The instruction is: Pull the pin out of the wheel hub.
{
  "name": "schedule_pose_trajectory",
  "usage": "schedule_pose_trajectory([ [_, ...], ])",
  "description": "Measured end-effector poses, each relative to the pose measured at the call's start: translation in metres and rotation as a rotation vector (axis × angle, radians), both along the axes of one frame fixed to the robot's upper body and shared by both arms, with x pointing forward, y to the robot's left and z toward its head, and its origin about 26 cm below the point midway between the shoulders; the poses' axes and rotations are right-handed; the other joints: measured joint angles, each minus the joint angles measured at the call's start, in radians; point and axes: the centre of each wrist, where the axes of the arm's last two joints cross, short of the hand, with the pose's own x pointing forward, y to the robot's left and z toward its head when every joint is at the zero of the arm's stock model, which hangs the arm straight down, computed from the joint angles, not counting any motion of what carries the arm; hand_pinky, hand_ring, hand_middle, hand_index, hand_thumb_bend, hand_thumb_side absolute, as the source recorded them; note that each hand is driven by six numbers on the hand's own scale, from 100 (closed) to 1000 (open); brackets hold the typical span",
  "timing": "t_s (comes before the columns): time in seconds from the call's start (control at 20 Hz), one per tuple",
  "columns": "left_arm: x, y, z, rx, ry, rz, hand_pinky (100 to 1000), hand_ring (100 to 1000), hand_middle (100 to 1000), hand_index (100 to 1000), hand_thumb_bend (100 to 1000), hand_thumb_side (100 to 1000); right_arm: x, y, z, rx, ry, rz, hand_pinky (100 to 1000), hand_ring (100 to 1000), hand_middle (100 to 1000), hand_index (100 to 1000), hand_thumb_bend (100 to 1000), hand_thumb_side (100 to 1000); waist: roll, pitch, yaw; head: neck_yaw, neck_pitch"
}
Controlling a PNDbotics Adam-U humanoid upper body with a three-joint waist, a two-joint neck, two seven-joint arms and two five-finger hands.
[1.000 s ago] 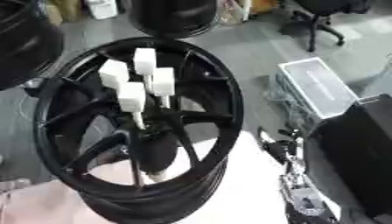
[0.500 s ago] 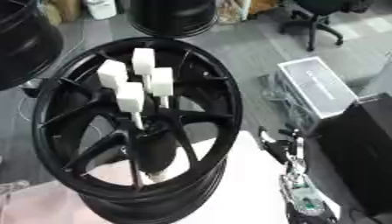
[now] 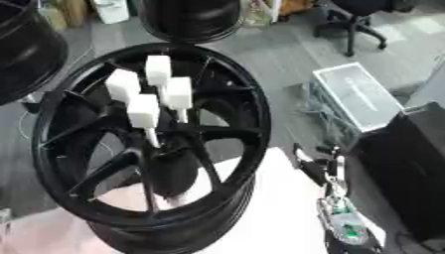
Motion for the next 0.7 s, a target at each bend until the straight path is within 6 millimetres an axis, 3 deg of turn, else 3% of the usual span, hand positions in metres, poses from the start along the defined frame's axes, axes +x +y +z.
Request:
schedule_pose_trajectory([
  [0.15,0.004,-0.007,0.014,0.070,-0.040,-0.045,303,349,757,842,347,507,-0.001,0.001,-0.001,-0.018,0.017,0.034,546,511,695,862,444,187,0.033,-0.041,-0.055,0.034,0.001],
  [0.25,0.008,-0.016,0.032,0.162,-0.085,-0.091,308,351,761,846,347,504,-0.004,-0.001,-0.003,-0.033,0.037,0.056,546,510,695,862,437,188,0.048,-0.043,-0.093,0.058,0.001],
  [0.45,0.020,-0.029,0.051,0.363,-0.120,-0.167,307,350,764,848,339,501,-0.001,0.003,-0.002,-0.037,0.040,0.095,546,510,695,862,445,187,0.029,-0.037,-0.117,0.090,0.004],
  [0.7,0.046,-0.065,0.049,0.516,-0.117,-0.290,301,343,761,844,325,487,-0.002,0.003,-0.003,-0.036,0.041,0.098,547,510,695,862,445,186,0.032,-0.035,-0.101,0.086,0.008],
])
